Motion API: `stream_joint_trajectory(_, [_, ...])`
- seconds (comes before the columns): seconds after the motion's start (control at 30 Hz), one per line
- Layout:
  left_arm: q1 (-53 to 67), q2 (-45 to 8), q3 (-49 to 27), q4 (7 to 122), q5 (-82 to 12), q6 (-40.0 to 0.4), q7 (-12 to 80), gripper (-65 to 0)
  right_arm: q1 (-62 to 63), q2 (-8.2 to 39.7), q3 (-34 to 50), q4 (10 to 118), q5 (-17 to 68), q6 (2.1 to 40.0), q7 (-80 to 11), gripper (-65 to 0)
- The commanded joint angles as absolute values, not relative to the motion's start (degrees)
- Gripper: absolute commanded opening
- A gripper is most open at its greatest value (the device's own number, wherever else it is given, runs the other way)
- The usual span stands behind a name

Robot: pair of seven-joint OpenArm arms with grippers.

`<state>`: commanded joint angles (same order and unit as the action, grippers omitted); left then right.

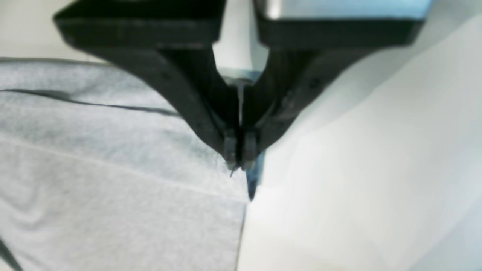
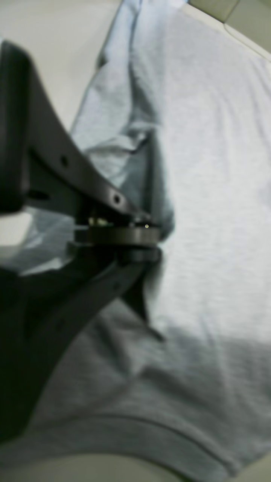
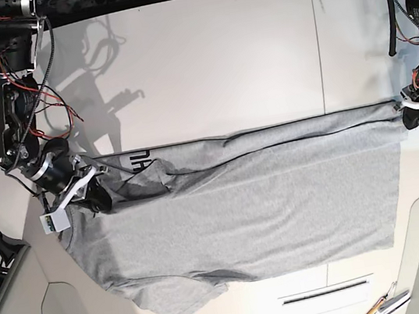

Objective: Fold the T-shirt properly
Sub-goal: 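Lift the hem corners with both grippers and fold over the shirt, then lower the folded hem edge and release with both grippers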

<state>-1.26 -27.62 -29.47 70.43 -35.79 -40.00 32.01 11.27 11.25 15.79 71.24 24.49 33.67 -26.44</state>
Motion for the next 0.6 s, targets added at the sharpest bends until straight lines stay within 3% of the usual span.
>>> stream_joint_trajectory(0.23, [-1.21,-27.62,-29.47,70.41,-34.92,-40.0,31.48,-65.0,7.57,11.25,17.74,71.24,24.43,33.67,-23.59,-65.0])
stream_joint_trajectory(0.37, [-1.06,-27.59,-29.47,70.41,-35.24,-40.0,31.48,-52.9,7.9,11.25,17.74,71.24,24.43,33.63,-23.55,-65.0])
stream_joint_trajectory(0.5, [-1.06,-27.62,-29.47,70.41,-36.99,-40.0,32.67,-44.0,8.05,11.29,17.78,71.24,24.47,33.21,-23.59,-38.5])
stream_joint_trajectory(0.6, [-1.08,-27.64,-29.5,70.43,-42.83,-40.0,37.74,-40.9,8.05,11.42,18.35,71.44,25.28,33.21,-23.83,-36.6])
